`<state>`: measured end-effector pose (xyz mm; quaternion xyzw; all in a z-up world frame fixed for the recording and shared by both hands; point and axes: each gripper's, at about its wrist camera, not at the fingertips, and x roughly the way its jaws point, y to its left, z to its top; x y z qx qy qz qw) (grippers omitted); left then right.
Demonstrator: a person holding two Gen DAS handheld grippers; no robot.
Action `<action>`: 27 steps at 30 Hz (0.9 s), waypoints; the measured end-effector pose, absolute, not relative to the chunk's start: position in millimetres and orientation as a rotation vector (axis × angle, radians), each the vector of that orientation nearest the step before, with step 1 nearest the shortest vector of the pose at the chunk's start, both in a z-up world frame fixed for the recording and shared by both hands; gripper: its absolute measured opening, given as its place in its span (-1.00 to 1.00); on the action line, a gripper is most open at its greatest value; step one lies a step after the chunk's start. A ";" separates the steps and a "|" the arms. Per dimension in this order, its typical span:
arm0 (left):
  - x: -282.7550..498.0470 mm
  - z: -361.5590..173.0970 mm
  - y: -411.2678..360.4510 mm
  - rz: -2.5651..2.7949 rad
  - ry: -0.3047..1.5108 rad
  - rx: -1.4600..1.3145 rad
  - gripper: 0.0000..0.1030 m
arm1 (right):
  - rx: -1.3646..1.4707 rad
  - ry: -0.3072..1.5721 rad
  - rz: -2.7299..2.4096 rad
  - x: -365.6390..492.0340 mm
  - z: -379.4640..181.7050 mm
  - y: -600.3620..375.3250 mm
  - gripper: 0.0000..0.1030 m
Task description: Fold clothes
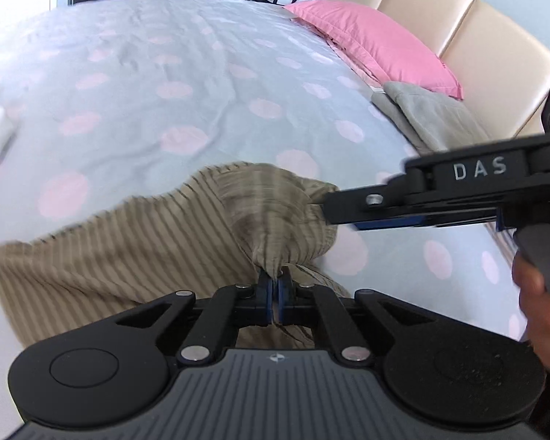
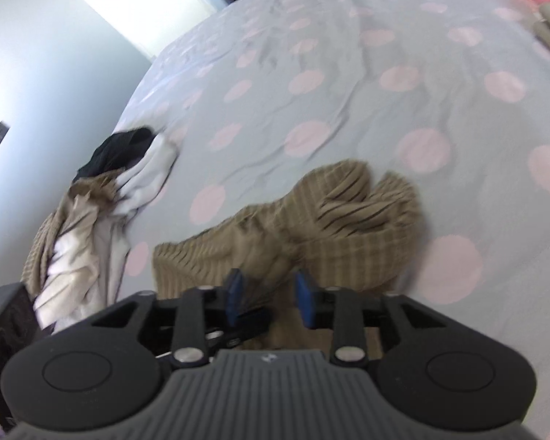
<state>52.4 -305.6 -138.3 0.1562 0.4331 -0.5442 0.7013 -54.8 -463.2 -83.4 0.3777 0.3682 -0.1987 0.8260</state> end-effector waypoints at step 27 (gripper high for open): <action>196.3 -165.7 -228.2 -0.809 1.071 0.258 -0.47 | 0.703 0.927 -0.471 -1.7 -140.3 -467.7 -0.25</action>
